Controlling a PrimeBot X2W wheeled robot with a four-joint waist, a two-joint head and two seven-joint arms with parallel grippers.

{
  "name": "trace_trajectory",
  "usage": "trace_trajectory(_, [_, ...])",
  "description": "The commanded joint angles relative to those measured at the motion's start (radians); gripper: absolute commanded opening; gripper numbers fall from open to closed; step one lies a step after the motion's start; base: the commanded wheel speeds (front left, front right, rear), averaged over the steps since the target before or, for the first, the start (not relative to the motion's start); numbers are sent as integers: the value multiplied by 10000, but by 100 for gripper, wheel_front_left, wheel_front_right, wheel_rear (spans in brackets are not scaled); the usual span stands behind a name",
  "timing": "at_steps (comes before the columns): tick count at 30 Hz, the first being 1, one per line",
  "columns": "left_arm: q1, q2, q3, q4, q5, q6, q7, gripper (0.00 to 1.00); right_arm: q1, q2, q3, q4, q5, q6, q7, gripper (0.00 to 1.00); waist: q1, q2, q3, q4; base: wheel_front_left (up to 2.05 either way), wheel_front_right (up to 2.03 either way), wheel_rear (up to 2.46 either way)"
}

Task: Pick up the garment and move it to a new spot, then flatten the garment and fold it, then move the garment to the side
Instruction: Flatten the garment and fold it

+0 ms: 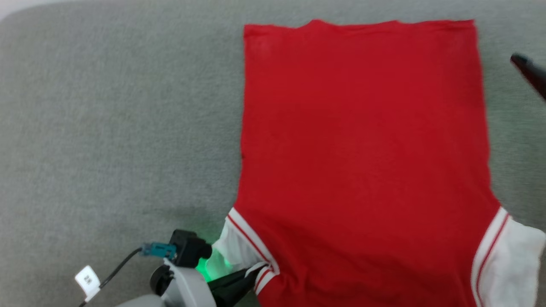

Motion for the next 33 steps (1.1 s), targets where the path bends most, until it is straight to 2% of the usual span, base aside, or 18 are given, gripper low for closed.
trace_trajectory(1, [-260,-581,-6,204,19,35,98,0,-431,24,60,427,-355,-10,81,100,0,0,749,734,0,0,0])
trace_trajectory(3, [-374,-702,-21,166,53,35,78,0,-1331,233,51,1504,-974,-10,191,100,0,0,997,966,0,0,0])
trace_trajectory(6, [-513,-980,-58,-15,-24,35,159,0,-2356,76,-47,3031,-1820,-10,425,100,0,0,1259,1403,0,0,0])
trace_trajectory(10, [-569,-1011,-113,0,18,46,258,0,-3308,225,-207,4469,-2241,-10,691,100,0,0,1521,1702,0,0,0])
trace_trajectory(16, [-585,-942,-160,139,29,105,179,0,-4166,624,-379,5900,-2301,-9,1348,100,0,0,1840,1794,0,0,0])
trace_trajectory(20, [-697,-911,-163,174,-114,116,148,0,-4235,691,-129,6329,-2388,-9,1459,100,0,0,1943,1739,0,0,0])
trace_trajectory(21, [-721,-893,-157,178,-151,117,120,0,-4206,698,-78,6422,-2397,-9,1503,97,0,0,1949,1715,0,0,0])
trace_trajectory(22, [-758,-864,-157,170,-184,117,100,0,-4184,706,-4,6503,-2394,-9,1556,46,0,0,1950,1688,0,0,0])
trace_trajectory(23, [-792,-836,-149,161,-182,119,71,0,-4165,689,58,6557,-2371,-9,1528,9,0,0,1947,1653,0,0,0])
trace_trajectory(24, [-827,-814,-146,154,-180,119,62,0,-4147,660,119,6610,-2385,-9,1463,0,0,0,1940,1610,0,0,0])
trace_trajectory(30, [-945,-690,-115,284,-208,119,-159,0,-4009,596,493,6492,-2041,-10,756,0,0,0,1599,1292,0,0,0])
trace_trajectory(33, [-870,-585,-80,305,-180,119,-425,0,-3632,280,1268,6010,-1752,-10,563,0,0,0,1106,1122,0,0,0])
